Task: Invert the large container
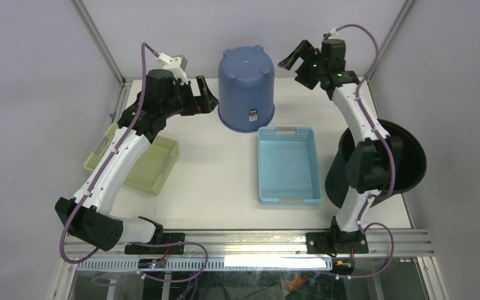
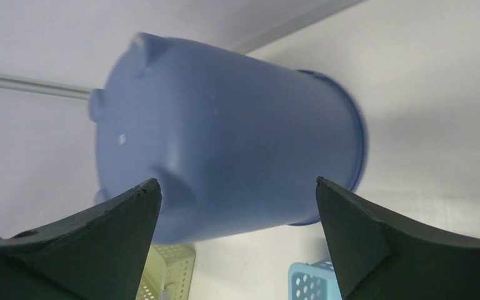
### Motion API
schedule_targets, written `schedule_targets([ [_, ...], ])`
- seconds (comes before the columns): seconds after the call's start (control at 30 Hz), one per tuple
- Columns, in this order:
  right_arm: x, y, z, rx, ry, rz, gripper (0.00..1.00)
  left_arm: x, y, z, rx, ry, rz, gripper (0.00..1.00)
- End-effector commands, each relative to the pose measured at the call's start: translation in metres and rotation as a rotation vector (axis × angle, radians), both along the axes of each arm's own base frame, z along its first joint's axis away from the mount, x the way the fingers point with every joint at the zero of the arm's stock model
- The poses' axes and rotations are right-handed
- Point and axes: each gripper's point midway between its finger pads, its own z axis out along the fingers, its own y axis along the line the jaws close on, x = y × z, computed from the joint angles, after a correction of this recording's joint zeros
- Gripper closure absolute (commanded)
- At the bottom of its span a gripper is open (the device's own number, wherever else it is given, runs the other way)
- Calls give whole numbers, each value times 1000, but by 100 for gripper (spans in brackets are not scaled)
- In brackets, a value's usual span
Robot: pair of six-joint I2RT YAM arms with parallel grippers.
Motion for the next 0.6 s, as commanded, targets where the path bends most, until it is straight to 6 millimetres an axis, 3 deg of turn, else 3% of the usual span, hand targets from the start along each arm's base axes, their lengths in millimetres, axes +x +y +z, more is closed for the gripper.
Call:
schedule_targets([
  [0.0, 21, 76, 20, 148, -76, 150, 1, -21, 2, 26, -83, -47, -7, 1],
  [0.17, 13, 176, 30, 257, -103, 377, 1, -27, 5, 24, -93, -44, 2, 1],
  [0.23, 9, 198, 39, 278, -110, 436, 1, -27, 5, 24, -90, -45, 0, 1],
  [0.3, 6, 194, 45, 236, -120, 414, 1, -29, 4, 26, -89, -48, -10, 1],
  [0.4, -3, 169, 53, 122, -159, 339, 1, -32, 2, 25, -91, -47, -30, 1],
  [0.47, -21, 153, 66, 52, -190, 323, 1, -32, 0, 24, -92, -45, -42, 1],
  [0.57, -59, 130, 51, -120, -130, 309, 1, -35, -1, 28, -94, -53, -60, 1],
])
